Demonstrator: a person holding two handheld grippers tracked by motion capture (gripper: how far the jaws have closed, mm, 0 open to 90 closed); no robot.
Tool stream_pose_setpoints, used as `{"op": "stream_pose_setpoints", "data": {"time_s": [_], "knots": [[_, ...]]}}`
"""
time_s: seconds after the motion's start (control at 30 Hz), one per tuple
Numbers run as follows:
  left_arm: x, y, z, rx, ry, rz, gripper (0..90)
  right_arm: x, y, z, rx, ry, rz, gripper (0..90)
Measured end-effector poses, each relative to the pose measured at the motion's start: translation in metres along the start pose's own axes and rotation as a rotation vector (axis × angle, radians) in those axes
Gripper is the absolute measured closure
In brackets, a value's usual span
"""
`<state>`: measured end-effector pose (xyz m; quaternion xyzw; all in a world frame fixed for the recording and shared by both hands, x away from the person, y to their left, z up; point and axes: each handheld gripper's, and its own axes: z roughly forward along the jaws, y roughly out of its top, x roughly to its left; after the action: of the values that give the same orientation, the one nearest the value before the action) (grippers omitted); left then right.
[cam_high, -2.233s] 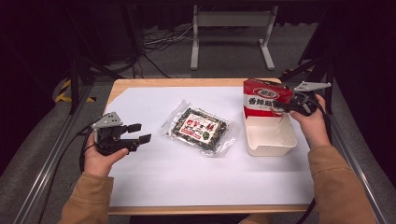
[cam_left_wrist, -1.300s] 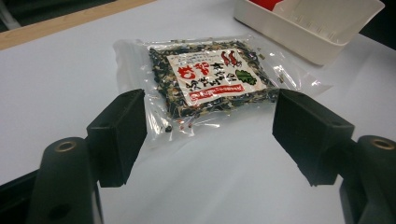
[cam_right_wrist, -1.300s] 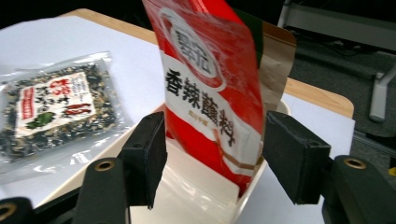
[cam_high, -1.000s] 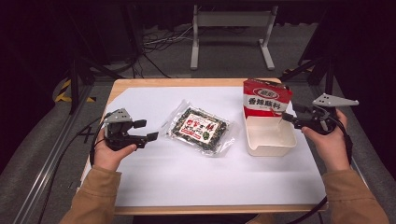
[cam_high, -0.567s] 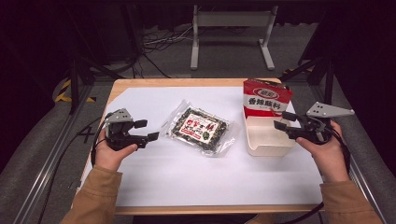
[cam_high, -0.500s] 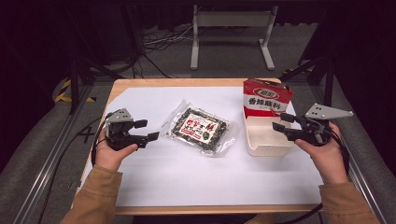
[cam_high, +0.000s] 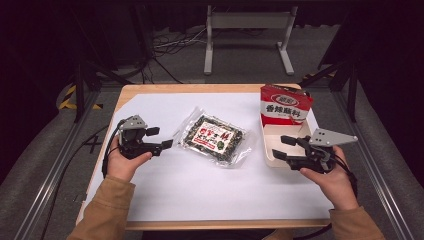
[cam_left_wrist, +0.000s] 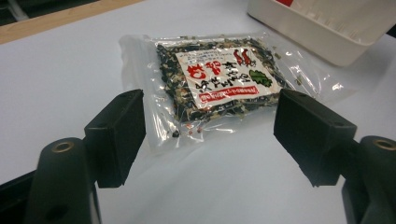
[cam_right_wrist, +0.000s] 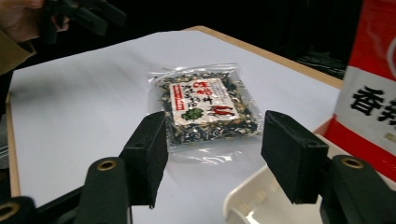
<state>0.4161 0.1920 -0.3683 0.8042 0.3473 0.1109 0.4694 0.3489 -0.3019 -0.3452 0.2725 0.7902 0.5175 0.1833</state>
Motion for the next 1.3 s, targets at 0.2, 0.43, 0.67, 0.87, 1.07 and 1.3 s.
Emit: {"op": "stream_pose_setpoints", "data": {"time_s": [0.2,0.43,0.67,0.87,1.07,1.3], "knots": [[0.007,0.001,0.016,0.000,0.030,-0.034,27.9,0.010,0.000,0.007,0.002,0.028,-0.017,39.6],[0.020,-0.003,0.033,0.001,0.035,-0.060,32.1,0.018,0.001,0.008,-0.008,0.059,-0.022,47.2],[0.035,-0.008,0.048,0.041,0.064,-0.110,40.4,0.021,0.000,0.010,-0.006,0.066,-0.021,50.6],[0.044,-0.013,0.057,0.068,0.073,-0.139,47.3,0.025,-0.002,0.013,-0.002,0.071,-0.021,50.5],[0.053,-0.019,0.068,0.098,0.028,-0.189,47.4,0.029,-0.005,0.015,0.005,0.073,-0.025,50.1],[0.059,-0.023,0.076,0.109,-0.017,-0.260,47.3,0.032,-0.008,0.015,0.010,0.071,-0.018,49.8]]}}
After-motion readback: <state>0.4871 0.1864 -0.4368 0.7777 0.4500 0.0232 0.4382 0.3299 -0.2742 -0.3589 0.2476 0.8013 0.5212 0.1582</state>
